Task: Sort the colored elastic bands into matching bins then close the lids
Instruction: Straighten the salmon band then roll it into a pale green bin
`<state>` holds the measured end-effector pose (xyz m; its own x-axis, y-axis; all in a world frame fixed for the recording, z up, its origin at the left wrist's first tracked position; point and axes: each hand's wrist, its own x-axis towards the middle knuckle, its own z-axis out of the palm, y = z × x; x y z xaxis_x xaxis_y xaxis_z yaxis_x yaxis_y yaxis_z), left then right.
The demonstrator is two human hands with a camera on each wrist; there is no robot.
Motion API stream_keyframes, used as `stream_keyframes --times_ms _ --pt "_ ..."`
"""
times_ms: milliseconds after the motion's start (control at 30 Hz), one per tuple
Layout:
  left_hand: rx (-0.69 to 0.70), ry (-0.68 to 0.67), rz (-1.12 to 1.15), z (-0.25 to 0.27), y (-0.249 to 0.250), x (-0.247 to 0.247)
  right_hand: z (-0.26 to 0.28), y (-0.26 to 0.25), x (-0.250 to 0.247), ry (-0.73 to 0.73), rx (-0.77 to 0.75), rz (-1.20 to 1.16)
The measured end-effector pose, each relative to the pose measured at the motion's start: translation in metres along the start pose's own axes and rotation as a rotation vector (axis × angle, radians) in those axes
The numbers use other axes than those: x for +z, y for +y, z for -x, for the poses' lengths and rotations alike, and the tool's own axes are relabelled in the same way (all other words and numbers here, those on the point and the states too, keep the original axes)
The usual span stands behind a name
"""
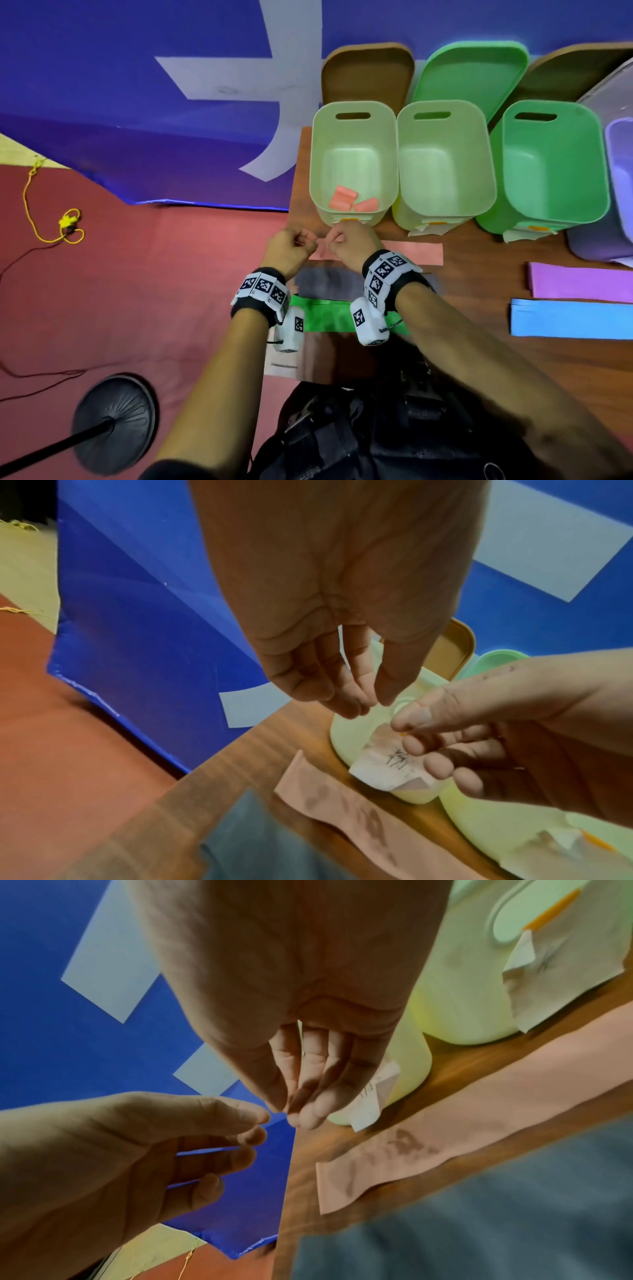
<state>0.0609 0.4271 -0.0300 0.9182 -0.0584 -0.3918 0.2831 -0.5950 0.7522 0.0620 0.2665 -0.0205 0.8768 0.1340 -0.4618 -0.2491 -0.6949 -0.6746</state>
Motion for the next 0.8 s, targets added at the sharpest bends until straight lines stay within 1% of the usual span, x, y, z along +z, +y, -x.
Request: stream_keyframes --times_ms 200,333,433,500,567,700,800 --pt "-0.068 -0.096 -0.020 -0.017 -0.030 -0.006 -0.018 -0.002 0.027 0.018 0.056 -0.013" --pt "-0.111 -0.120 -0.008 -0.028 -0.039 -0.006 -0.028 -0.004 0.036 -0.032 0.085 0.008" --pt "-0.120 -0.152 -0.055 -0.039 -0.046 -0.004 -0.041 -0.003 0.040 -0.064 0.106 0.052" --pt "-0.159 -0.176 -0.051 -0.045 -0.050 -0.002 -0.048 -0.001 0.044 -0.083 0.123 0.068" --pt "-0.193 -0.186 -0.037 -0.052 -0.054 0.002 -0.054 0.001 0.048 -0.100 0.127 0.065" --pt "-0.194 -0.189 -0.046 -0.062 -0.058 0.007 -0.064 0.002 0.055 -0.115 0.139 0.065" --pt "-0.224 -0.191 0.037 -0.066 -0.059 0.011 -0.068 0.002 0.058 -0.120 0.163 0.049"
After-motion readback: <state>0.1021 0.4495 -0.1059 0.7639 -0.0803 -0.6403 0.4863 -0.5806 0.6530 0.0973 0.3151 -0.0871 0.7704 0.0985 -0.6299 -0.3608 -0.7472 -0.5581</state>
